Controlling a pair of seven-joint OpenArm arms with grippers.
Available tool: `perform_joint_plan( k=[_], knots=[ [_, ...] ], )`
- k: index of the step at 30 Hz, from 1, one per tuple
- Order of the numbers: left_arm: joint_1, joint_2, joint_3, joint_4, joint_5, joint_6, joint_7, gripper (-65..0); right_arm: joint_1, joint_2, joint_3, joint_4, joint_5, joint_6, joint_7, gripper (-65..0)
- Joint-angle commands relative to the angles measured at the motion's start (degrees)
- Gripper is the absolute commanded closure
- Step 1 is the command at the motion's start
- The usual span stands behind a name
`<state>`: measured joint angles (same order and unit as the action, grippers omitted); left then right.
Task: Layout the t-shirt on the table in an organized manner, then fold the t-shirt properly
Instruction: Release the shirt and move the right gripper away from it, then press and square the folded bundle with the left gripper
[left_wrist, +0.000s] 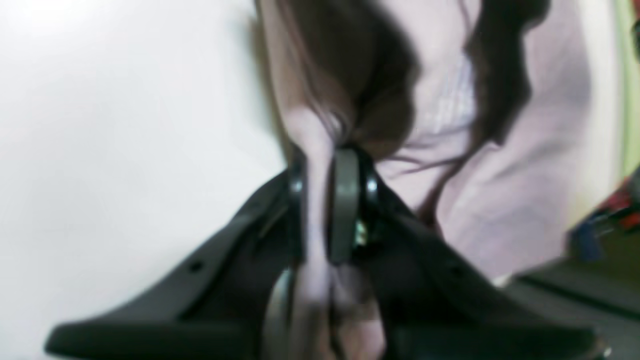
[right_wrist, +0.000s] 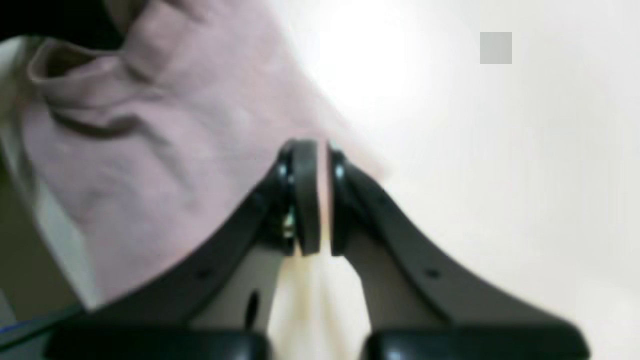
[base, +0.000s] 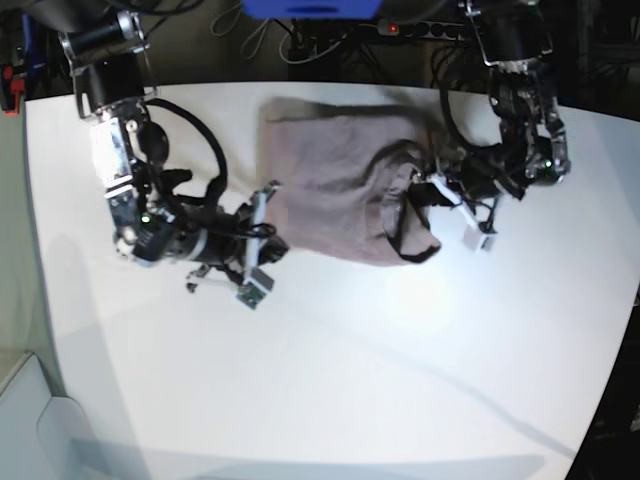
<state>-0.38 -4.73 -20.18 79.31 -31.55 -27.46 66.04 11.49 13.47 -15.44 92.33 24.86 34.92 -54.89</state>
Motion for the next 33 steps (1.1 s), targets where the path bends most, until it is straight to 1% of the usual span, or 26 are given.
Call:
perform_joint_plan(
  k=[1,4,5,7,10,13,14,16,18,21,24,26,28,31,33],
  knots=[
    [-2.1,-0.9,2.0,-0.1,4.6,0.7,0.9,-0.2,0.4,1.2,2.7,1.0,0.6,0.2,0.9,-2.3],
    [-8.0,-2.7,9.8,-0.1,9.6,0.3,0.9,-0.2,-1.2,3.2,10.7,0.9,0.6,0.2,0.9,-2.3],
    [-10.2,-3.0,12.9,-0.1,11.1,0.3,0.9,-0.2,-1.9,4.3,12.8,0.9,0.6,0.2,0.9,-2.3],
    [-14.5,-4.0,20.8,-0.1,14.4,0.3,0.9,-0.2,-3.4,6.2,17.0,0.9,0.6,0.2,0.9,-2.3],
    [-20.6,-4.5,33.1,-0.3,18.8,0.3,0.8,-0.3,-6.3,8.0,21.8,0.9,0.6,0.2,1.0,-2.3],
    [-26.3,-3.7,45.0,-3.6,22.1,0.3,0.0,-0.3,-9.9,8.6,27.4,1.1,0.6,0.2,0.9,-2.3],
    [-28.1,-2.5,48.7,-5.1,22.5,0.3,-1.4,-0.3,-11.0,8.7,28.9,1.2,0.6,0.3,0.9,-2.3],
    [-30.1,-0.5,54.0,-8.5,22.6,0.3,-4.6,-0.3,-13.6,8.8,32.2,2.7,0.6,0.3,0.9,-2.3],
    [-31.8,1.4,57.6,-12.0,22.6,0.3,-7.6,-0.3,-16.5,8.8,35.0,5.3,0.6,0.3,1.0,-2.3],
    [-35.2,4.3,63.0,-17.1,22.7,0.3,-10.0,-0.3,-19.9,8.7,37.6,8.8,0.6,0.3,1.0,-2.3],
    [-37.8,6.3,67.9,-20.8,22.7,0.7,-11.4,-0.3,-22.2,8.6,39.6,11.0,0.6,0.3,0.9,-2.3],
    [-38.3,6.9,69.5,-21.6,23.0,0.8,-12.8,-0.3,-23.2,8.5,40.6,11.6,0.6,0.3,0.9,-2.3],
    [-38.3,7.3,70.2,-21.2,26.0,0.9,-13.8,-0.3,-24.0,8.4,41.2,12.1,0.6,0.3,0.9,-2.3],
    [-38.0,9.4,70.1,-21.6,31.9,0.8,-13.7,-0.4,-24.8,8.3,41.2,12.1,0.6,0.3,0.9,-2.3],
    [-37.5,9.8,70.1,-21.6,34.8,0.6,-13.7,-0.4,-25.1,8.3,41.2,12.1,0.6,0.3,0.8,-2.3]
  ],
)
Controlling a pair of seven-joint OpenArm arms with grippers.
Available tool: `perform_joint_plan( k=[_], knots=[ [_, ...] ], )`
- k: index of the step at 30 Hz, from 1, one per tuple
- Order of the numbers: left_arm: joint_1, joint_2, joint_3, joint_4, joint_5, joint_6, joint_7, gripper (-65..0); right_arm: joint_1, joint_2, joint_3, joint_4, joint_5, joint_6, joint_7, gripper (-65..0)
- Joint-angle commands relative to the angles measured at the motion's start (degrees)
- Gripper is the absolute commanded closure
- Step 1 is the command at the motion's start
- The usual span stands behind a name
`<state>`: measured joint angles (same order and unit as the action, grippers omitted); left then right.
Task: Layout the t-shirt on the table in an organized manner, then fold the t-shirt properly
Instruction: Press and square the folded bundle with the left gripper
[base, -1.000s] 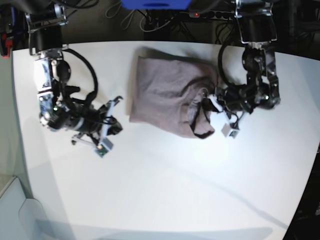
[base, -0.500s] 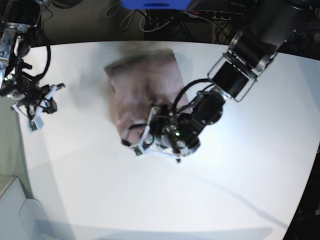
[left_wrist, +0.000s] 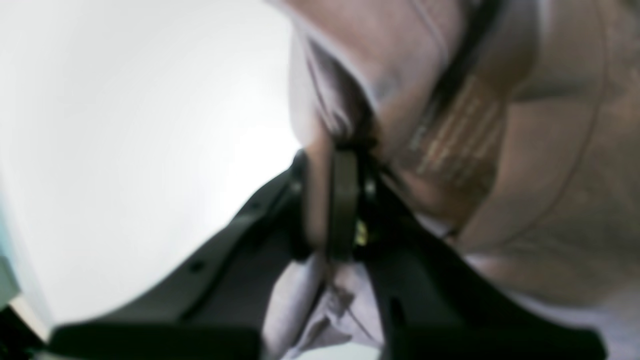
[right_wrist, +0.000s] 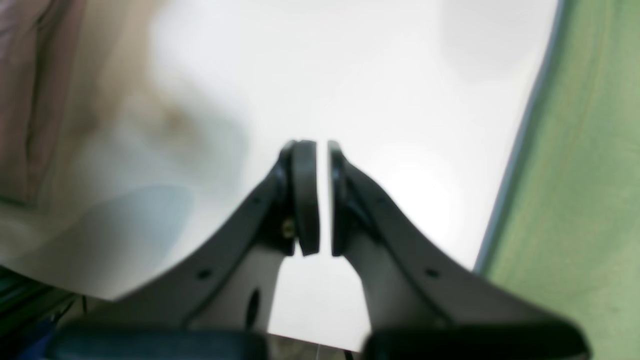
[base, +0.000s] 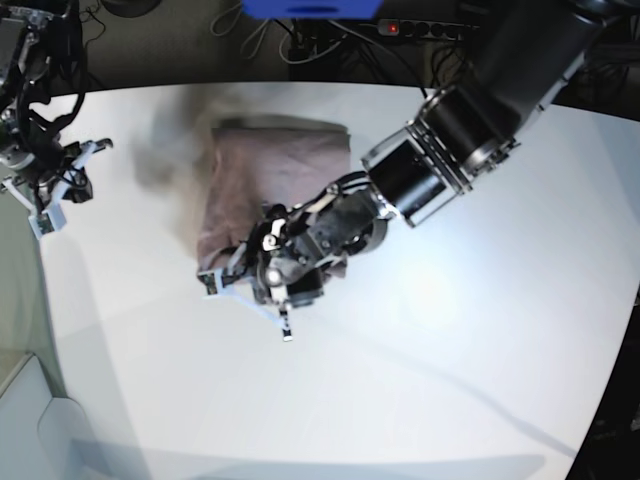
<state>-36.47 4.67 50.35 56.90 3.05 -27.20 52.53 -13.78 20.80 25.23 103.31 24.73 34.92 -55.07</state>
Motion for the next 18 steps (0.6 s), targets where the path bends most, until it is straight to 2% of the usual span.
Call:
perform_joint_plan(
  k=[1,5,7,10,15,18],
  knots=[
    [-0.6,0.7,-0.5,0.9,1.7,0.3,-0.2,-0.4,-0.4,0.6,0.5,1.1,0.7,0.3,1.0,-2.3],
    [-0.1,1.0,-0.5,0.9,3.2,0.2,-0.2,-1.0,-1.2,0.2,0.5,2.9,0.7,0.3,1.0,-2.3],
    [-0.1,1.1,-0.5,1.0,3.2,0.3,-0.1,-5.0,-1.9,0.2,0.5,3.6,0.7,0.3,1.0,-2.3],
    [-0.1,1.1,-0.6,1.0,3.2,0.3,-0.1,-19.8,-2.3,0.2,0.5,4.3,0.7,0.3,1.0,-2.3],
    [-0.1,0.7,-1.6,1.6,3.5,0.6,-0.1,-53.3,-2.3,0.2,0.4,4.3,0.7,0.3,1.0,-2.3],
    [-0.1,0.7,-7.8,5.1,3.7,0.6,-0.1,-65.0,-2.3,0.2,0.1,4.3,0.7,0.3,1.0,-2.3]
  ],
)
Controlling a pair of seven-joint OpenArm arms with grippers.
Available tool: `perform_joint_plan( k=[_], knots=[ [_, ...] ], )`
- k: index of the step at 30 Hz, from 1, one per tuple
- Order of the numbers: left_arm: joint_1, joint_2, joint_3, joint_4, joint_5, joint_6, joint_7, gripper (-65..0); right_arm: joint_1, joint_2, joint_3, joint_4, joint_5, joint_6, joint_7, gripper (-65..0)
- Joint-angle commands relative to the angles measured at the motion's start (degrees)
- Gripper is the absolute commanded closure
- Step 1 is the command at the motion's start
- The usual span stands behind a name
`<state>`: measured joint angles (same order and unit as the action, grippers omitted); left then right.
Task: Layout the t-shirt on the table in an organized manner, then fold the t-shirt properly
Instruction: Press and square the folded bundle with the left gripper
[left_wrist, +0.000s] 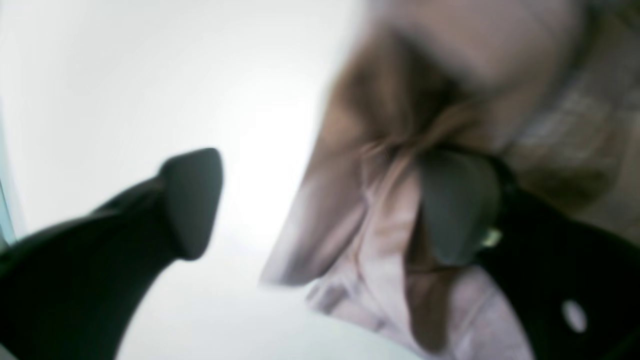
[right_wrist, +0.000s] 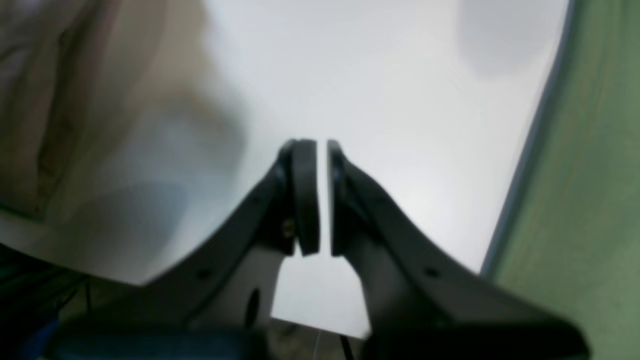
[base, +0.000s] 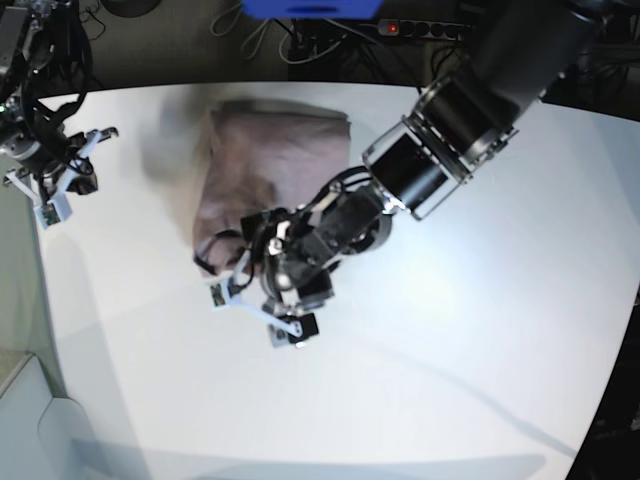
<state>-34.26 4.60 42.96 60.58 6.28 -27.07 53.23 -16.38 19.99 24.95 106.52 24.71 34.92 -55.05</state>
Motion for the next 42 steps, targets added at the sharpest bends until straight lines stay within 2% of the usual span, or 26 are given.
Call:
perform_joint_plan(
  k=[1,4,7,10,15,19,25,30,32,36,42],
  knots=[
    [-2.4,0.6,-2.4,3.1,0.4,0.5,-0.8,-65.0,0.3,1.0,0.4,1.1,0.7,0.3,1.0,-2.3],
    [-2.5,-0.3,-8.6,7.8,0.4,0.5,-0.6,-65.0,0.3,1.0,0.4,1.1,0.7,0.3,1.0,-2.3],
    [-2.6,-1.9,-13.3,13.2,0.4,0.4,2.0,-65.0,0.5,0.8,0.3,1.1,0.8,0.3,0.9,-2.3],
    [-2.3,-4.4,-18.4,20.2,0.4,0.0,5.4,-65.0,0.9,-0.7,-0.7,2.7,0.8,0.3,0.9,-2.3],
    [3.5,-11.3,-29.0,32.0,-0.1,-0.1,11.5,-65.0,3.8,-2.8,-10.3,8.2,0.8,0.3,0.9,-2.3],
    [13.2,-17.6,-38.3,37.3,-0.2,-0.1,11.3,-65.0,8.7,-5.1,-18.0,7.9,0.7,0.3,0.9,-2.3],
    [26.3,-23.3,-53.2,43.9,-0.2,-0.1,11.3,-65.0,15.3,-8.3,-27.5,5.3,0.7,0.3,0.8,-2.5],
    [35.8,-23.5,-66.9,49.3,-0.2,-0.7,11.3,-65.0,19.4,-9.7,-33.0,-2.0,0.6,0.3,1.5,-2.3],
    [39.0,-23.5,-71.4,50.9,-0.2,-3.8,11.3,-65.0,21.3,-9.5,-34.0,-5.6,0.6,0.3,1.5,-2.3],
    [43.1,-22.1,-81.4,51.8,-0.2,-12.9,11.5,-65.0,25.0,-9.4,-34.4,-13.4,0.6,0.3,3.5,-2.3],
    [45.7,-20.2,-92.6,51.8,0.4,-12.9,11.4,-65.0,28.4,-7.8,-34.4,-21.9,0.6,0.3,7.2,-2.3]
  ],
)
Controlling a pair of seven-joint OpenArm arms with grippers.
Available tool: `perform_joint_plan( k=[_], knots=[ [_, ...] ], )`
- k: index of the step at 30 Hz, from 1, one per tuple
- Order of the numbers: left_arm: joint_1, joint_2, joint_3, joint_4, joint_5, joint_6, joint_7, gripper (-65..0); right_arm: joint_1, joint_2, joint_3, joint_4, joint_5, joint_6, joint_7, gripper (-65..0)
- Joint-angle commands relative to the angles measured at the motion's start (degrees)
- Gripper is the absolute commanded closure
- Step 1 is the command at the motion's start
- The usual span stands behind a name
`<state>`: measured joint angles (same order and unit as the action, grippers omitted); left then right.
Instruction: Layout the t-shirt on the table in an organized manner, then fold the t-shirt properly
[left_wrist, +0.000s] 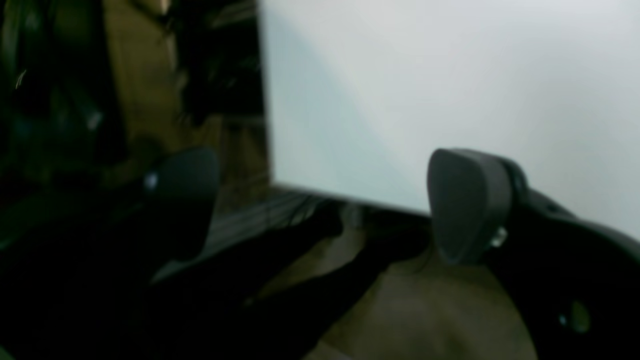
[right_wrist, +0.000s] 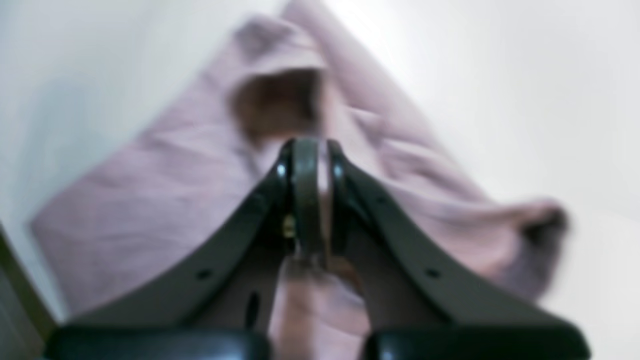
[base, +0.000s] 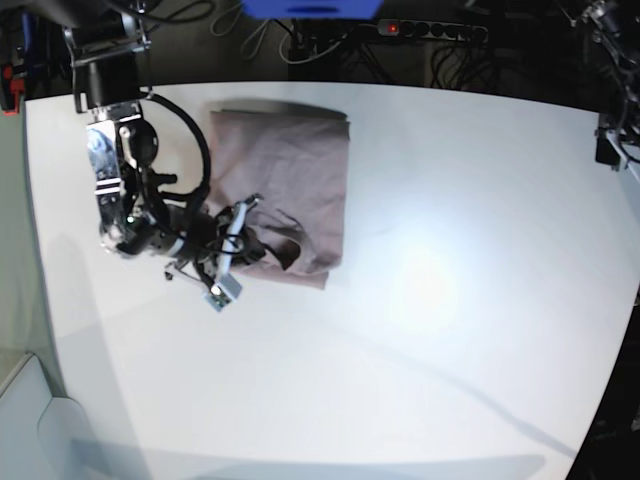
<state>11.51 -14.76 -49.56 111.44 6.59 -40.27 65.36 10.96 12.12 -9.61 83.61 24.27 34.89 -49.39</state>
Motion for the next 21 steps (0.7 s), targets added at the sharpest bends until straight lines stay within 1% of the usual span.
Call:
perform_joint_plan(
  k=[1,2,7,10,12,13,15,17,20,21],
  knots=[
    [0.5,-0.8,-1.1,1.0,0.0,0.3,-0.7,-65.0,1.2,0.2,0.2,0.1,1.0,0.3,2.0,-2.3],
    [1.0,-0.8,-2.1,1.0,0.0,0.3,-0.7,-65.0,1.2,0.8,0.2,-0.8,1.0,0.3,2.6,-2.3],
    [2.1,-0.8,-4.5,1.0,-0.3,0.3,-0.8,-65.0,2.4,0.8,0.1,-7.1,1.0,0.3,8.0,-2.5],
    [2.6,-0.8,-5.2,1.0,-0.1,0.3,-0.8,-65.0,5.0,1.2,0.2,-11.2,0.9,0.3,12.9,-2.3],
    [3.2,-0.8,-5.3,1.0,-0.3,0.3,-0.8,-65.0,6.9,1.4,0.6,-13.1,0.9,0.1,15.4,-2.3],
    [3.4,-0.8,-5.3,1.0,-0.3,0.3,-0.8,-65.0,7.9,2.0,0.7,-13.6,0.9,0.1,16.3,-2.3],
    [4.0,-0.9,-5.3,1.0,-0.3,0.3,-0.8,-65.0,9.9,3.3,0.8,-14.4,0.9,0.1,17.1,-2.3],
    [4.1,-1.0,-5.3,1.0,-0.4,0.3,-0.8,-65.0,11.9,3.8,0.8,-14.4,0.9,0.0,16.8,-2.3],
    [4.1,-1.0,-5.3,1.0,-0.4,0.3,-0.8,-65.0,12.9,5.6,0.9,-13.9,0.9,0.0,16.6,-2.3],
    [4.1,-0.9,-5.3,1.0,-0.4,0.3,-0.8,-65.0,12.9,5.7,1.2,-13.0,0.9,0.0,16.4,-2.3]
  ],
)
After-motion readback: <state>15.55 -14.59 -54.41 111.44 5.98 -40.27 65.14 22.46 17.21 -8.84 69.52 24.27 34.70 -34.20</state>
